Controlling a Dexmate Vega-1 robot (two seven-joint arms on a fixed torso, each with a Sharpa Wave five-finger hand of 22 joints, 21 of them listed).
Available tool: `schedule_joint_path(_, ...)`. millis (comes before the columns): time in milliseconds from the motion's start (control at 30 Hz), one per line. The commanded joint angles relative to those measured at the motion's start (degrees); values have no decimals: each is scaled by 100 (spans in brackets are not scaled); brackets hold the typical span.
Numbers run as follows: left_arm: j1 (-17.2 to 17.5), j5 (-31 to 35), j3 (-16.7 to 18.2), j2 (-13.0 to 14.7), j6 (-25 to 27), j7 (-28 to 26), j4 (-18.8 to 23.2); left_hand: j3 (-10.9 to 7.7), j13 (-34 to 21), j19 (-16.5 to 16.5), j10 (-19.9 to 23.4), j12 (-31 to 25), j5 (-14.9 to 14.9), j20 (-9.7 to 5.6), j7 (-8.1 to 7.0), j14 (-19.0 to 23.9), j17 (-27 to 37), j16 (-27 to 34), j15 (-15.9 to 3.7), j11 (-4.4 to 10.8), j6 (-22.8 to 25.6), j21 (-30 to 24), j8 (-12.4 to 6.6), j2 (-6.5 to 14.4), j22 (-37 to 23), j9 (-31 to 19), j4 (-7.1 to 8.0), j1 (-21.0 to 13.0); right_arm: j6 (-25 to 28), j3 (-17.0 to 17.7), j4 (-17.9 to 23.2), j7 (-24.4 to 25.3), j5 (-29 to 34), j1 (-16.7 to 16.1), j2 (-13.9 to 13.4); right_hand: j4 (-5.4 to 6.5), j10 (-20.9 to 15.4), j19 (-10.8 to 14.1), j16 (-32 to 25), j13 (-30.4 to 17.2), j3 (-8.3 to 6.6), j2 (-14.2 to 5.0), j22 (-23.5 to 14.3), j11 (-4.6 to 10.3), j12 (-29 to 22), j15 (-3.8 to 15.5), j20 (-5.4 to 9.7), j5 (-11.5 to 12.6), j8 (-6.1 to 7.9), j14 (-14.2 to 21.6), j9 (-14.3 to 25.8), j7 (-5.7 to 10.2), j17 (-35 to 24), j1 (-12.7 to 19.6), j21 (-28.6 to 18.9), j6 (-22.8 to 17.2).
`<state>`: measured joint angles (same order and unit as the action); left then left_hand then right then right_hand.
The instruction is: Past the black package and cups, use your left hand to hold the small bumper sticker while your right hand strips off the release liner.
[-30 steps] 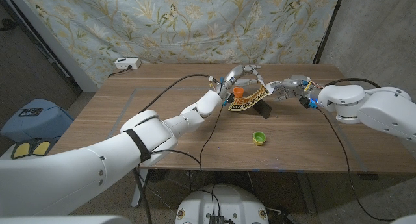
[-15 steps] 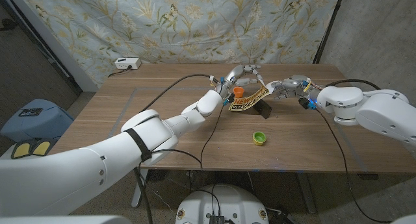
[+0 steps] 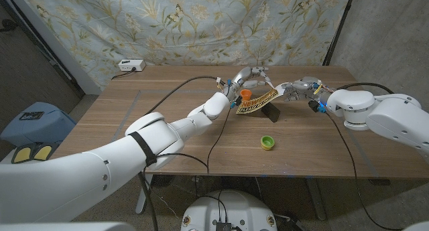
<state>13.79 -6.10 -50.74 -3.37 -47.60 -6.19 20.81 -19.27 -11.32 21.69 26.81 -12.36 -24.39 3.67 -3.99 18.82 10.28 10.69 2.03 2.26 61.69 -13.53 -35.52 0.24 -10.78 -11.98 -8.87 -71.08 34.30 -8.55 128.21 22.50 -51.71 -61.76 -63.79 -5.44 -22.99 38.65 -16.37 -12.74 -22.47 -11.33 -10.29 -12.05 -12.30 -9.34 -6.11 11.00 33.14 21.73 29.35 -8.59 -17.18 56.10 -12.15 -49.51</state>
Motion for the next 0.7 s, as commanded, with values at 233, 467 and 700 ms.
schedule_joint_path(233,-6,-93,101,9,90,137,-2,10,-21,-5,24,23,-18,-30,28,25,8,9,-43,35,12,24,-34,58,-20,-3,15,13,67,114,19,149,27,-65,26,37,-45,14,-64,-24,-99,1,-7,33,23,52,30,28,65,-14,75,4,-59,43,-20,70)
schedule_joint_path(467,-12,-87,107,29,97,168,-2,7,-21,-10,26,23,-16,-16,29,27,7,8,-43,30,14,26,-27,54,-19,4,11,12,65,244,43,210,4,-191,11,54,-44,9,-73,-30,-126,11,-8,37,26,56,32,28,90,-12,114,6,-82,44,-21,102)
schedule_joint_path(700,-9,-87,109,40,100,213,-2,6,-22,-15,23,25,-14,-21,20,23,8,6,-48,38,18,28,-21,54,-19,9,11,12,80,383,94,266,0,-314,-24,77,-42,1,-76,-34,-149,16,-8,46,30,63,36,27,117,-21,150,9,-104,36,-21,123)
